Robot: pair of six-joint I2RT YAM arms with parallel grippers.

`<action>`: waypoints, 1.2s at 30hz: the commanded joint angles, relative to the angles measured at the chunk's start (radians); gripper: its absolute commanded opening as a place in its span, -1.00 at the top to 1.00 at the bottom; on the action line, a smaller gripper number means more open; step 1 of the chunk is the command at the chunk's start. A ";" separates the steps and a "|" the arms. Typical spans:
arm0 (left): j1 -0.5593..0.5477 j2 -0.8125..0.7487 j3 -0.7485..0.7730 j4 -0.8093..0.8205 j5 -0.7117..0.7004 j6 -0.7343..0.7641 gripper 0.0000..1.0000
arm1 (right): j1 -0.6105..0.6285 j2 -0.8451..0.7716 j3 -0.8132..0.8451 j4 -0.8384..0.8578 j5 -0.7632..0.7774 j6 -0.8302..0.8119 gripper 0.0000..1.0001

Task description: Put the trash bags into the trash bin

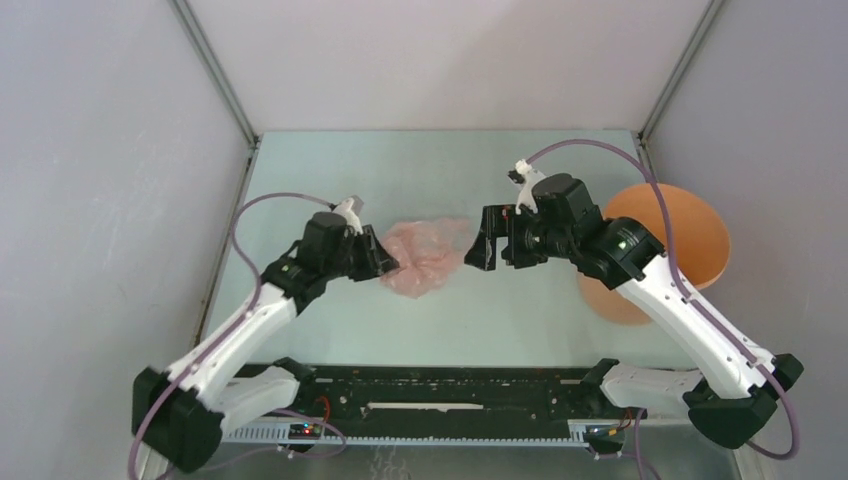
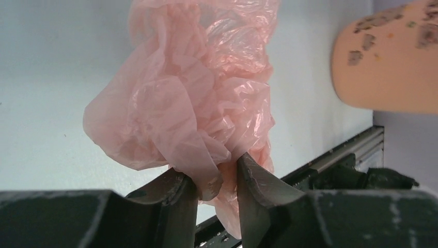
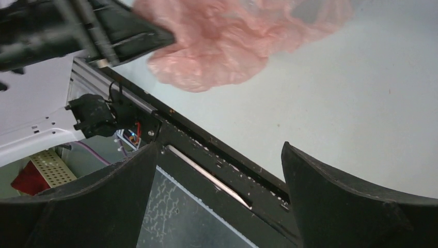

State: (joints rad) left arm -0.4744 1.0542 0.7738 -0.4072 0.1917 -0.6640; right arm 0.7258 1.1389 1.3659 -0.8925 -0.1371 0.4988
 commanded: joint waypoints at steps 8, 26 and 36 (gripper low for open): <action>-0.009 -0.184 -0.049 0.095 0.289 0.119 0.29 | -0.139 0.028 -0.072 0.042 -0.162 -0.027 -0.86; -0.016 -0.139 0.065 0.323 0.579 -0.104 0.25 | -0.442 -0.036 -0.113 -0.044 -0.167 -0.101 -0.72; -0.017 -0.218 0.002 0.354 0.558 -0.154 0.24 | -0.429 -0.087 -0.275 0.111 -0.201 -0.057 -0.61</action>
State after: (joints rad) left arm -0.4843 0.8925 0.7853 -0.0971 0.7399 -0.7837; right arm 0.3191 1.1000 1.1351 -0.8719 -0.3309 0.4229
